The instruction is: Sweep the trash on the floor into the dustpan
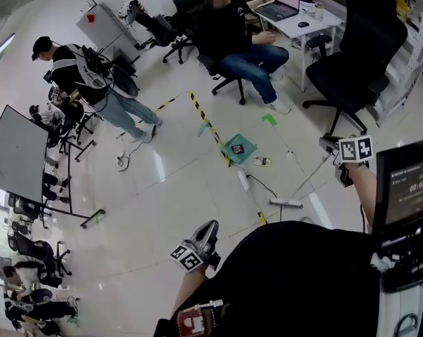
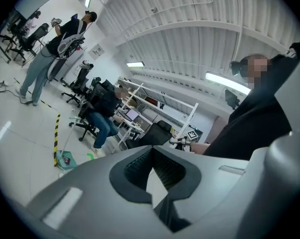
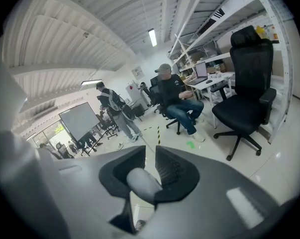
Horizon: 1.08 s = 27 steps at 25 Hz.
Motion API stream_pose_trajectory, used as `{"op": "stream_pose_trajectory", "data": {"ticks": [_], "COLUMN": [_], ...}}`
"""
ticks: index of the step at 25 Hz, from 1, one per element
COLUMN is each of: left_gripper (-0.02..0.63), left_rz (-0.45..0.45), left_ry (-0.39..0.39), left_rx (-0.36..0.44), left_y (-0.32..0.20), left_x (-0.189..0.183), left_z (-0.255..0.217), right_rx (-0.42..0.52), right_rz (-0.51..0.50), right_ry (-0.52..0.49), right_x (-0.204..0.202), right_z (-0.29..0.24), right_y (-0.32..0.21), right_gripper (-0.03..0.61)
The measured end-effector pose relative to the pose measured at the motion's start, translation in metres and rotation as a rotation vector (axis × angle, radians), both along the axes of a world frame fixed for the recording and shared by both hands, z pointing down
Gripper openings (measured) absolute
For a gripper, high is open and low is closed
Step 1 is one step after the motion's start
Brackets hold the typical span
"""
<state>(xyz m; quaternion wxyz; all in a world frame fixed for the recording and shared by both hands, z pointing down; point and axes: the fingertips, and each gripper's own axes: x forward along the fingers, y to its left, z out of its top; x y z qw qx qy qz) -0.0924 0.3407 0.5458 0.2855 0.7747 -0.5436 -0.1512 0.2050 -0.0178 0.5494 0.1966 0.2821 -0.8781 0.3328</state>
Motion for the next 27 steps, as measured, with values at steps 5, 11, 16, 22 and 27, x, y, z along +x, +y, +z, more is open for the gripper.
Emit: {"op": "stream_pose_trajectory", "data": {"ticks": [5, 11, 16, 22, 27], "left_gripper": [-0.005, -0.005, -0.005, -0.005, -0.005], "left_rz": [0.068, 0.031, 0.006, 0.016, -0.014], "left_ry": [-0.011, -0.034, -0.011, -0.034, -0.035], "left_rx": [-0.012, 0.026, 0.060, 0.080, 0.081], "left_y": [0.052, 0.051, 0.014, 0.000, -0.003], "left_x": [-0.040, -0.067, -0.033, -0.024, -0.027], "left_z": [0.006, -0.004, -0.008, -0.015, -0.008], "right_rx": [-0.001, -0.008, -0.019, -0.011, -0.009], "right_rz": [0.061, 0.011, -0.059, -0.111, -0.117], "right_ry": [0.051, 0.070, 0.060, 0.077, 0.093], "right_x": [-0.022, -0.037, -0.034, -0.040, -0.037], "right_z": [-0.005, -0.001, 0.004, 0.011, 0.025], "right_y": [0.047, 0.064, 0.058, 0.062, 0.049], "right_gripper": [0.052, 0.048, 0.048, 0.048, 0.049]}}
